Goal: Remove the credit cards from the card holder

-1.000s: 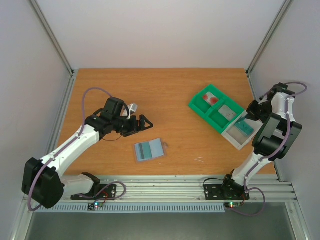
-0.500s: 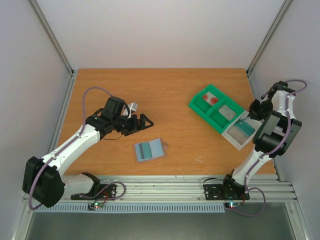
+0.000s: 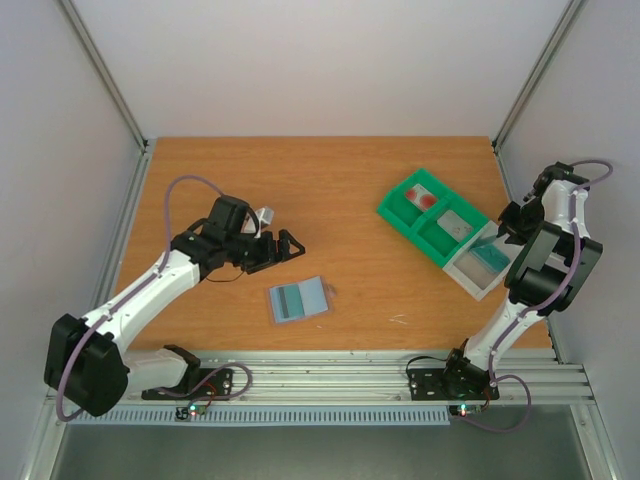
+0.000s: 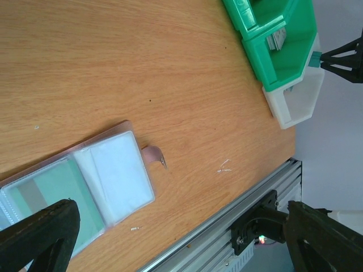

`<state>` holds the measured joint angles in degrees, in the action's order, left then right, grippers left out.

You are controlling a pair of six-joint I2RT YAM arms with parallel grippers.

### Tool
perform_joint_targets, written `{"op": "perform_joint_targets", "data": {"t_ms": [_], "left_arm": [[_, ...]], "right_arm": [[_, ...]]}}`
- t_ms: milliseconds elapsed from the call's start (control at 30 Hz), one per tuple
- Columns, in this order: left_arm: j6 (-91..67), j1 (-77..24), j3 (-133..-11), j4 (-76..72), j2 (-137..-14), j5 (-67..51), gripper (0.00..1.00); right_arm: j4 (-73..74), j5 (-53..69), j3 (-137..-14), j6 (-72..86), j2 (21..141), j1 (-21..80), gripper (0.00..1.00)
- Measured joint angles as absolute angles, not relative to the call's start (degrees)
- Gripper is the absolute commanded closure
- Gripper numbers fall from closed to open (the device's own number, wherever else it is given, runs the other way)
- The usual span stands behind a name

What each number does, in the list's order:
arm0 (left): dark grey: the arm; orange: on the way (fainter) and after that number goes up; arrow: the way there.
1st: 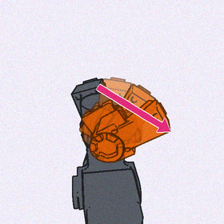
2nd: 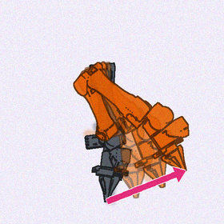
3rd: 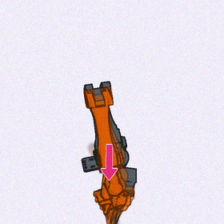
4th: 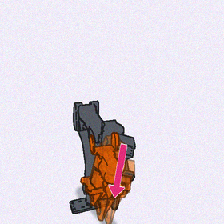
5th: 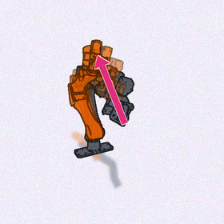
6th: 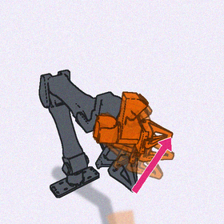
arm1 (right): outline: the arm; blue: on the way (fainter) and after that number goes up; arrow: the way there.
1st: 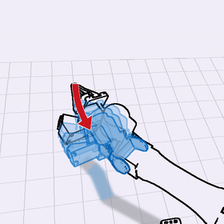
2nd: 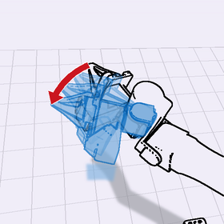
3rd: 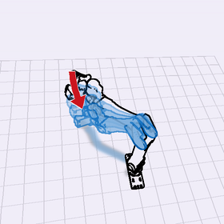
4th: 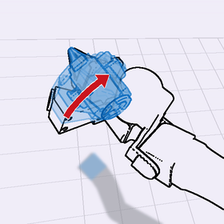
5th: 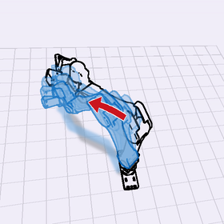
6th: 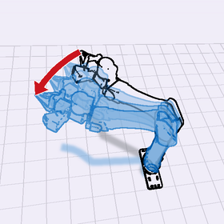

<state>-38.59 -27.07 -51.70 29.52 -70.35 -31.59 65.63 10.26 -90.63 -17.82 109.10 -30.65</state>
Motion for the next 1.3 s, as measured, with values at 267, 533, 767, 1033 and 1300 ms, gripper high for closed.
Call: {"op": "perform_joint_targets", "data": {"t_ms": [267,533,767,1033,1300], "left_arm": [[-38.54,-27.07,-51.16,30.44,-68.90,-30.94,0.02],[-37.87,-27.07,-51.07,33.17,-67.92,-29.10,0.02],[-36.73,-27.07,-50.83,35.57,-67.68,-27.57,0.02],[-36.03,-27.07,-50.48,36.82,-67.68,-27.31,0.02],[-35.48,-27.07,-50.48,37.58,-67.99,-26.39,0.02]], "right_arm": [[67.24,6.11,-90.83,-15.64,106.17,-28.60,0.78],[67.61,5.67,-91.55,-14.57,104.40,-26.26,0.77],[66.76,5.13,-91.42,-13.93,103.70,-24.82,0.80],[64.93,2.02,-88.16,-13.54,107.35,-24.64,0.83],[64.79,-1.76,-87.26,-13.06,109.03,-24.64,0.82]]}}
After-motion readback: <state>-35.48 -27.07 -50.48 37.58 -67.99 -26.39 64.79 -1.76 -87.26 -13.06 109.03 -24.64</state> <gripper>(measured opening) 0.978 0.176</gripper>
